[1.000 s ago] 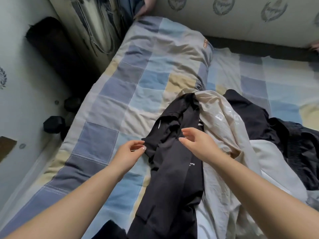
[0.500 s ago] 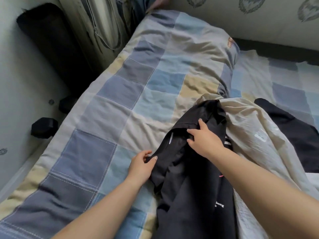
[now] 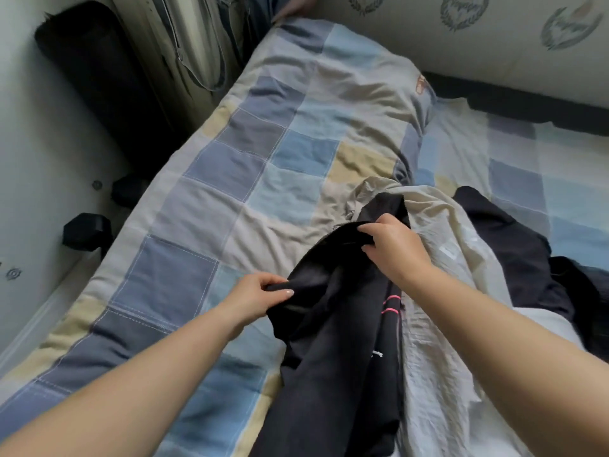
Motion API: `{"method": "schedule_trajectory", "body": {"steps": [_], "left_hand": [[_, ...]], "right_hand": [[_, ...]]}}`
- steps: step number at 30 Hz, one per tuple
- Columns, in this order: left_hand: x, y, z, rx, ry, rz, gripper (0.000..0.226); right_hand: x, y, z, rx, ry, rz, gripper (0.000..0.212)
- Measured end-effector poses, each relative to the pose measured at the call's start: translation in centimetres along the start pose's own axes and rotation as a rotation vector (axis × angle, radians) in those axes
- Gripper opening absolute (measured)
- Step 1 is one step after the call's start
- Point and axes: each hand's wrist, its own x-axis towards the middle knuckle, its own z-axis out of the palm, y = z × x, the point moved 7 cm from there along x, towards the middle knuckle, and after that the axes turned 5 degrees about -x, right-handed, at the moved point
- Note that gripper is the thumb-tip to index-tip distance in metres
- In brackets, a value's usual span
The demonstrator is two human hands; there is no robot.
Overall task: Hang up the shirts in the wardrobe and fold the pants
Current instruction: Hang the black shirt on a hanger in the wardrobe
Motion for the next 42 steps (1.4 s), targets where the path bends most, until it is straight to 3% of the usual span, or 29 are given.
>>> {"method": "schedule_trajectory", "body": {"steps": [5, 13, 19, 25, 33, 35, 39, 42], "left_hand": [[-5.7, 6.1, -3.2, -0.043, 0.157, 0.14, 0.013], [-19.0, 21.2, -4.0, 0.131, 0.243, 0.447, 0.014], [-29.9, 32.8, -2.3, 0.225, 0.138, 0.622, 0.018], [-41.1, 42.5, 0.3, 0.355, 0.02, 0.879, 0.013], [-48.1, 48.5, 3.1, 0.538, -0.054, 1.184, 0.013], [-49.1, 49.2, 4.9, 0.701, -0.117, 1.272, 0.008], [-50.8, 49.1, 9.2, 1.093, -0.266, 1.381, 0.024], [-52.5, 49.3, 11.9, 1.041, -0.358, 1.473, 0.027]], "right_hand": [[-5.0, 1.4, -9.3, -0.053, 0.085, -0.044, 0.03], [-15.0, -1.1, -29.5, -0.037, 0.326, -0.067, 0.014], [-23.1, -3.0, -44.2, -0.149, 0.403, -0.062, 0.017], [-31.4, -2.7, -55.1, -0.233, 0.45, 0.063, 0.017], [-41.1, -3.5, -62.6, -0.316, 0.557, 0.181, 0.028], [-43.9, -3.9, -63.7, -0.357, 0.576, 0.225, 0.03], [-49.2, -4.0, -64.6, -0.426, 0.554, 0.334, 0.031], [-53.8, -3.7, -65.0, -0.423, 0.581, 0.453, 0.031]]}}
